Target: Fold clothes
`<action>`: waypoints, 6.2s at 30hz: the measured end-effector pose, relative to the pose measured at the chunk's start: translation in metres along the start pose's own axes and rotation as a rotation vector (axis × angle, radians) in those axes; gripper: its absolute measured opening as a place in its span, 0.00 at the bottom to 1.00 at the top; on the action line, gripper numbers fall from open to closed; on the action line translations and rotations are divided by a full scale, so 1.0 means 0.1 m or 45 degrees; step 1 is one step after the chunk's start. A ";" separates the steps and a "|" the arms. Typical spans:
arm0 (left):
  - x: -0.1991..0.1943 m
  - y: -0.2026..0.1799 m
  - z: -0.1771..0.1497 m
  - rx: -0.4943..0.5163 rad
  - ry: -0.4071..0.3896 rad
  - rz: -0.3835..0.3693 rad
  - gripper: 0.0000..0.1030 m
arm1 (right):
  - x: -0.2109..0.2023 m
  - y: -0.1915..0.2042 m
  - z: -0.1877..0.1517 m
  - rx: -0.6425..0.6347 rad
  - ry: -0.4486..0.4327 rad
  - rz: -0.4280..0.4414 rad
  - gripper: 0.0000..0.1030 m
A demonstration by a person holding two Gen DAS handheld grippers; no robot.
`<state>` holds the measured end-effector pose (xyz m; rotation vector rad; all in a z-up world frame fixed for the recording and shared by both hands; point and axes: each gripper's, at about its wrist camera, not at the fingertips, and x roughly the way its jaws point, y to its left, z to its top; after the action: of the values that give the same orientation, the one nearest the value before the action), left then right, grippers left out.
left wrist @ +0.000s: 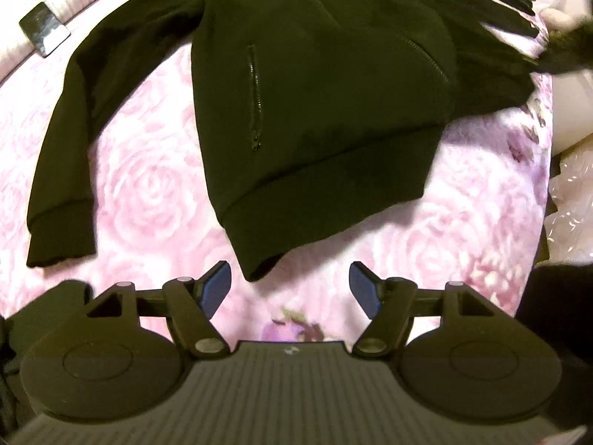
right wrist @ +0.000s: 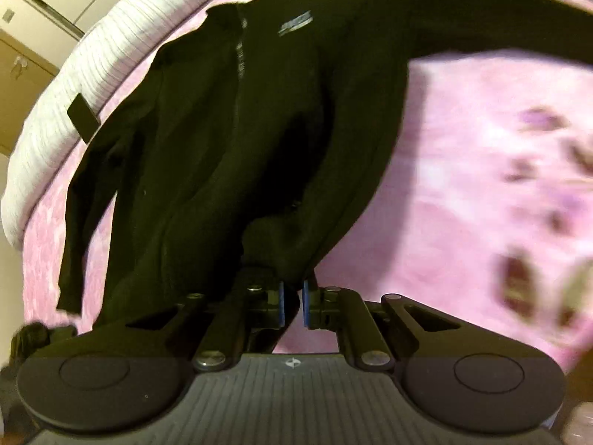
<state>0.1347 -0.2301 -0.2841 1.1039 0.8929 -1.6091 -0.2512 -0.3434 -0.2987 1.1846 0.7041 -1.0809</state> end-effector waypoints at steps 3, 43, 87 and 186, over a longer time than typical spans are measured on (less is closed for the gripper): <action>0.00 -0.01 -0.02 -0.021 0.022 0.002 0.64 | -0.45 -0.28 -0.27 -0.077 0.030 -0.167 0.08; 0.00 0.28 -0.01 -0.439 0.074 -0.059 0.03 | -0.18 -0.94 -0.70 0.093 0.172 -0.092 0.02; -0.52 3.25 0.77 -0.407 -0.122 0.126 0.02 | 0.28 1.16 0.11 -0.405 0.006 -0.370 0.64; 0.95 -3.46 4.13 -0.302 -0.036 0.048 0.99 | -1.51 -4.89 2.26 0.078 -0.086 -0.273 0.68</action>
<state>-0.3118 -0.5404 -0.2229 0.9248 1.0094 -1.4426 -0.7810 -0.5221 -0.2854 1.1370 0.7623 -1.3233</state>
